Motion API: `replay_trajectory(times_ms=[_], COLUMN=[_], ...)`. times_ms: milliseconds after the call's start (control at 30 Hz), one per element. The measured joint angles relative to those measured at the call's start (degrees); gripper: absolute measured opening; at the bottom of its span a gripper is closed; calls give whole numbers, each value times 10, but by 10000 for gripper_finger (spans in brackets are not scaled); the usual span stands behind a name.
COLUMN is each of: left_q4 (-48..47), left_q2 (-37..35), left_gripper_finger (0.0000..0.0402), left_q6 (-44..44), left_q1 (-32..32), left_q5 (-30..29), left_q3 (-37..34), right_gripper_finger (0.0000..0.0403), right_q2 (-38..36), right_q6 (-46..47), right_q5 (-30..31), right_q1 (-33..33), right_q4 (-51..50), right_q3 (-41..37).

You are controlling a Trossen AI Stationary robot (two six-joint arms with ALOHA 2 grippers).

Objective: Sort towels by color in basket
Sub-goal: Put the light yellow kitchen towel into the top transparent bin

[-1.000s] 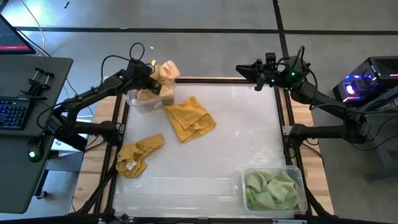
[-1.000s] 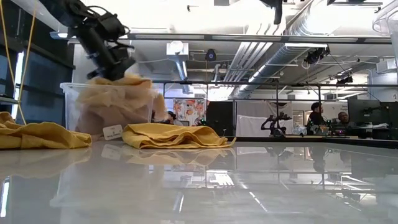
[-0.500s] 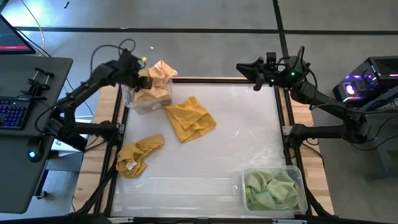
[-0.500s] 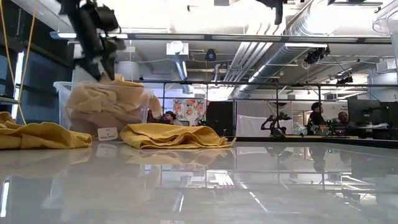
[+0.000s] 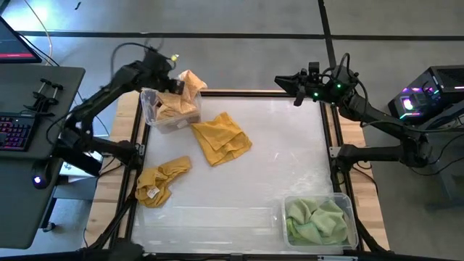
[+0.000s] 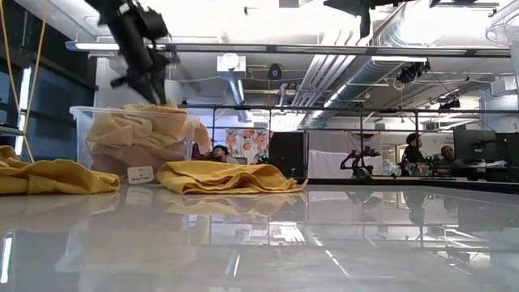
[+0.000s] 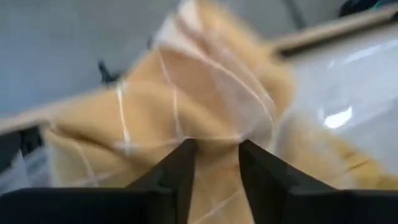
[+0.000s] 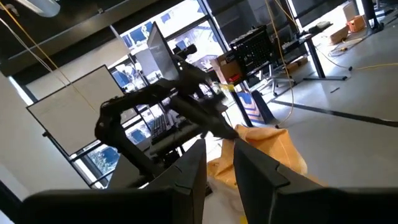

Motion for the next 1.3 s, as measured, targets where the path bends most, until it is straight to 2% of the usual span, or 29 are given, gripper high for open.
replay_trajectory(times_ms=[133,233,400,500,733,833,1033,1100,1167,1233,1300], left_q4=[5,20,70,75,-40,-93,-217,-228,-205,-168,-121], left_q2=[46,74,126,165,196,184,161,148,129,108,94], left_gripper_finger=[52,14,6,2,3,4,24,34,43,51,61], left_q6=[8,34,103,191,328,341,298,294,319,370,442], left_q1=[-11,-23,-32,-39,-50,-50,-50,-50,-57,-77,-107], left_q5=[28,25,30,20,-100,-107,-93,-44,56,141,181], left_q3=[-53,-89,-119,-110,-34,15,116,139,145,142,132], right_gripper_finger=[75,75,75,75,75,75,75,75,75,75,75], right_q2=[0,0,0,0,0,0,0,0,0,0,0], right_q6=[14,33,42,42,48,48,46,40,36,28,22], right_q5=[-4,-5,-8,-8,-9,-9,-9,-9,-8,-6,-1], right_q1=[0,2,2,2,2,2,2,2,2,2,2], right_q4=[0,-5,-22,-27,-25,-26,-29,-29,-29,-29,-29], right_q3=[0,0,0,0,0,0,0,0,0,0,0])
